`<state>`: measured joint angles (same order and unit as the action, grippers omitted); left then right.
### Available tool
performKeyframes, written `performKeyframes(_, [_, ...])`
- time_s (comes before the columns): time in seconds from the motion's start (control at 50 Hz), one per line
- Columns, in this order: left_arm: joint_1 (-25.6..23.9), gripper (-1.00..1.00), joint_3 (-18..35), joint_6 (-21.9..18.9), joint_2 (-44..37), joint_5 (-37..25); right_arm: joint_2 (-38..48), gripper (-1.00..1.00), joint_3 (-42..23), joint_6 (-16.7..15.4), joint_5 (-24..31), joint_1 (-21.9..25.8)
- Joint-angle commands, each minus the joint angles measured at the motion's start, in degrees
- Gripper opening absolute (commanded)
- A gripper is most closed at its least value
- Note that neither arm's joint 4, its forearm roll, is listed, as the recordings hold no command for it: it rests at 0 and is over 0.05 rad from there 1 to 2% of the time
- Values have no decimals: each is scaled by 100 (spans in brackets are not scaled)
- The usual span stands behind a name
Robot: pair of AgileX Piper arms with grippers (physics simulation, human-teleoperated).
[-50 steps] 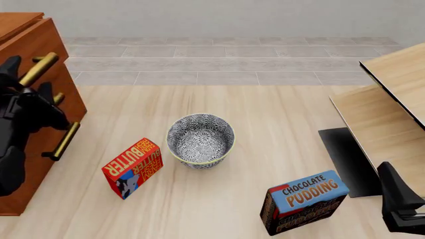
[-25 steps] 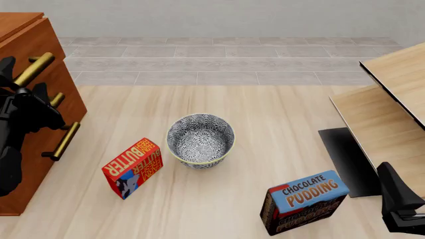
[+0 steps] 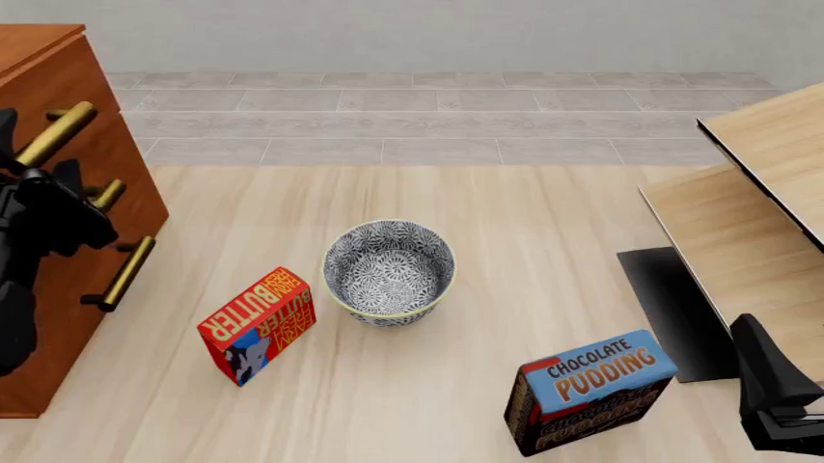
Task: Close the top drawer of the cabinet.
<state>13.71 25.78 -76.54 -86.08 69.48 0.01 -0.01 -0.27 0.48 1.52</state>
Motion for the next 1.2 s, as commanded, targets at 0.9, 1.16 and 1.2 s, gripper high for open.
performKeyframes(0.9, [487,100,24,-40,-21,42,1,100,-7,49,-10,53])
performKeyframes(1.16, [604,100,14,-76,3,42,1,100,-1,40,-4,36])
performKeyframes(1.2, [622,100,16,-95,-14,42,1,100,-2,36,-9,34])
